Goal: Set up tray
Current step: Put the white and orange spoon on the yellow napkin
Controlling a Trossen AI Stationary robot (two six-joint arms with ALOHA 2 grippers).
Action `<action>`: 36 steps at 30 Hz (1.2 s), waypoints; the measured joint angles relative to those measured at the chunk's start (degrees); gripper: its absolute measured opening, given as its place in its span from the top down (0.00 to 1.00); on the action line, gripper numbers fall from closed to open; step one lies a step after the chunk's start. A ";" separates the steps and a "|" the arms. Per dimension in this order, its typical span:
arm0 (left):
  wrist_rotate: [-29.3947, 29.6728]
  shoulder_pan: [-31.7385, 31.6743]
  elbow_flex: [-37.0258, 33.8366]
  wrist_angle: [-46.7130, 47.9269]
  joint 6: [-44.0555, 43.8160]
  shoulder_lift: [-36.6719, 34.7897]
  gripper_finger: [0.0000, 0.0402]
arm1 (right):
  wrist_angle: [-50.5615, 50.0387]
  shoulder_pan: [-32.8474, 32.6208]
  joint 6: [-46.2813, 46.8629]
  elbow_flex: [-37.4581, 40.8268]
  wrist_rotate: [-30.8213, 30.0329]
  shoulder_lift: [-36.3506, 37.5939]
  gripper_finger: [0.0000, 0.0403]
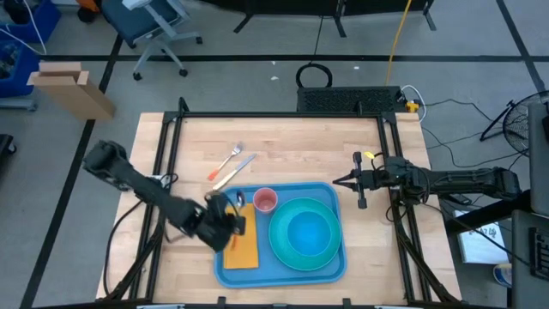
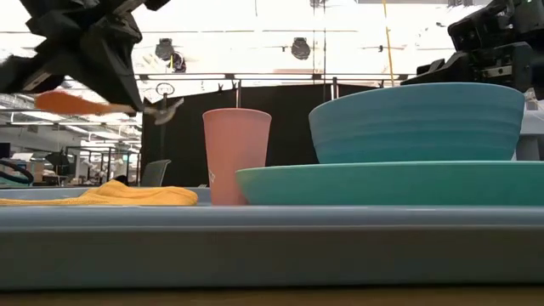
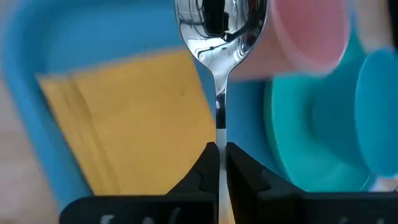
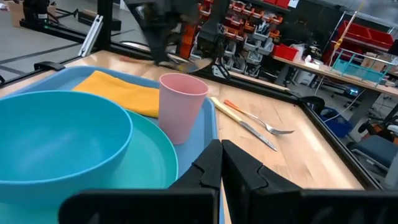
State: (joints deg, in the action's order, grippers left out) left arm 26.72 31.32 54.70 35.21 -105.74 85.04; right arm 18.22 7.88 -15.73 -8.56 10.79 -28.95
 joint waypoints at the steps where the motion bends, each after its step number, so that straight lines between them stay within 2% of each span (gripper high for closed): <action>1: -0.79 0.43 1.09 0.18 -1.14 1.85 0.98 | 0.00 0.00 0.00 0.00 0.02 0.00 1.00; 10: -7.13 0.16 20.40 19.94 -8.08 15.09 0.98 | -0.21 0.00 0.22 0.00 0.04 0.00 1.00; 15: -9.00 -0.15 27.07 24.91 -8.93 20.38 0.98 | -0.05 0.00 0.22 0.00 0.04 0.02 1.00; 19: -8.96 -0.12 27.60 25.52 -11.51 23.48 0.98 | -0.07 0.00 0.54 0.00 0.05 0.02 1.00; 24: -12.15 -0.12 27.36 24.04 -14.69 26.94 0.98 | 0.11 0.00 1.29 0.00 0.09 0.02 1.00; 36: -10.62 -1.63 27.36 21.27 -12.59 27.12 0.98 | 0.41 0.00 1.31 0.00 0.09 0.02 1.00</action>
State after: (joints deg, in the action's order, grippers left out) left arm 16.10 29.70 82.06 56.48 -118.34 112.16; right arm 18.63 7.88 -14.41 -8.56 10.87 -28.93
